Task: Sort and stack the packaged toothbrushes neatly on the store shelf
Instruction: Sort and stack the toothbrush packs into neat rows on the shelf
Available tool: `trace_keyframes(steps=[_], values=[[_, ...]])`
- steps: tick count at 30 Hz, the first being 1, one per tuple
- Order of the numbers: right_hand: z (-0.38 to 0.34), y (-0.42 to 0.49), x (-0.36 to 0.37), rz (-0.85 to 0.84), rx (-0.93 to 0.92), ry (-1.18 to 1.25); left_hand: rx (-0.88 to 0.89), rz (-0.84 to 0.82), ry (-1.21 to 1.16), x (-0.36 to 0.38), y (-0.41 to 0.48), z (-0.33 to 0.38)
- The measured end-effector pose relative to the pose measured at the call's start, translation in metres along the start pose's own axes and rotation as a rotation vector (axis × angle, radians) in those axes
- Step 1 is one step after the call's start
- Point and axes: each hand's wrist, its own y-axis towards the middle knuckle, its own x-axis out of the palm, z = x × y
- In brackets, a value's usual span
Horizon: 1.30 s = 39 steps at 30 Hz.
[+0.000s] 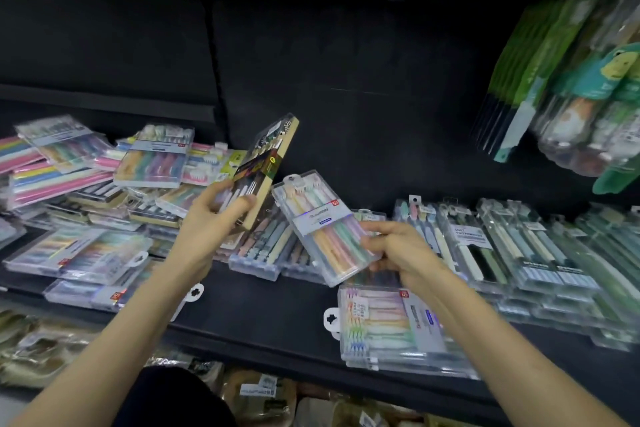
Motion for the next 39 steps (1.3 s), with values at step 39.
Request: trace_keyframes(steps=[39], values=[[0.012, -0.1, -0.058, -0.34, -0.358, -1.225, 0.047, -0.051, 0.135, -0.007, -0.013, -0.016]])
